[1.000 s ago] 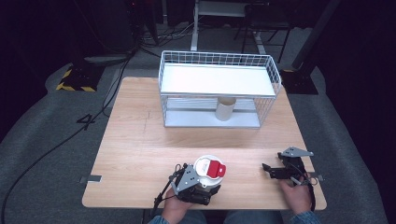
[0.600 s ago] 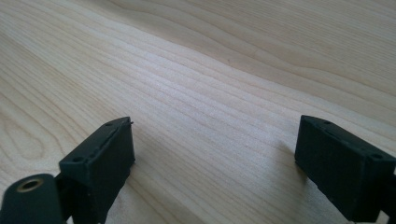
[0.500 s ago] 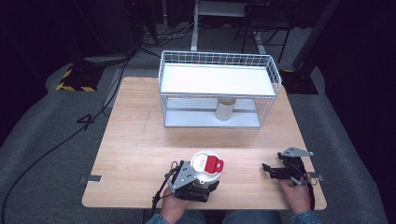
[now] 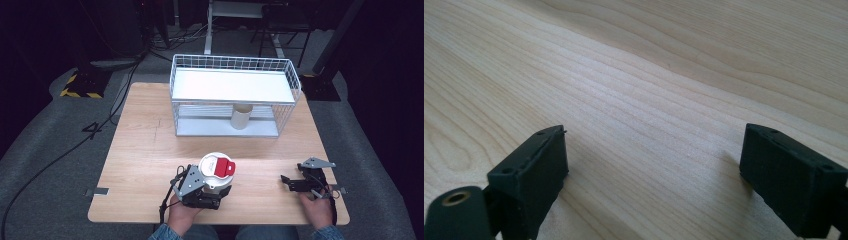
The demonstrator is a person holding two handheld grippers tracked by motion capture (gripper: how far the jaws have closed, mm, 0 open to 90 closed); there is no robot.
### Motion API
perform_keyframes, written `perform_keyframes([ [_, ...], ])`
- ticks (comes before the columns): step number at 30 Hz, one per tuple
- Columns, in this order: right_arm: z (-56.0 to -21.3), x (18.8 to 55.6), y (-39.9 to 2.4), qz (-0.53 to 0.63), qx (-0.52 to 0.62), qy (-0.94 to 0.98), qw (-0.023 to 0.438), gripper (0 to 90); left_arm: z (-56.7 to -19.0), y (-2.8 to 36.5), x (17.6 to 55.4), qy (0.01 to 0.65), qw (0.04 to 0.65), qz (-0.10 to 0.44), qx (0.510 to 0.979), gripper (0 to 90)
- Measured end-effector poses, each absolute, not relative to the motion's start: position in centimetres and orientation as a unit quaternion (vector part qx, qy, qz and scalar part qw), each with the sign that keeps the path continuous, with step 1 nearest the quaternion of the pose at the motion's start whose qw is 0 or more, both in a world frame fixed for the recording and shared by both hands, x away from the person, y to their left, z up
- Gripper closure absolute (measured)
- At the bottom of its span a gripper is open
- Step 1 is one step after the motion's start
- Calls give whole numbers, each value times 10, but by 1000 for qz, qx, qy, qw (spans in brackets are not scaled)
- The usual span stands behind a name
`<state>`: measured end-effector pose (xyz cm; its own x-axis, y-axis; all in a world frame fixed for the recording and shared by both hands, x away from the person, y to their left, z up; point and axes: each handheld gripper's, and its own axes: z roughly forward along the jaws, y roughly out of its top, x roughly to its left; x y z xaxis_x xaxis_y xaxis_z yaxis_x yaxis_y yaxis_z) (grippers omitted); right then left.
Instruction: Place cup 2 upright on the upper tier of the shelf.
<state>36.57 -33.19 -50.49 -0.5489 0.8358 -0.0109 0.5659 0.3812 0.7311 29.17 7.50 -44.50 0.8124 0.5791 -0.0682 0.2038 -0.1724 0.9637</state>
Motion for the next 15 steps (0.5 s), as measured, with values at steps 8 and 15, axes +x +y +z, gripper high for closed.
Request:
perform_keyframes([
  [8, -505, 366, -331, 349, 434, 808, 194, 128, -425, 78, 296, 263, 596, 167, 740, 100],
  [15, -505, 366, -331, 346, 439, 806, 195, 109, -408, 80, 302, 265, 598, 176, 736, 101],
])
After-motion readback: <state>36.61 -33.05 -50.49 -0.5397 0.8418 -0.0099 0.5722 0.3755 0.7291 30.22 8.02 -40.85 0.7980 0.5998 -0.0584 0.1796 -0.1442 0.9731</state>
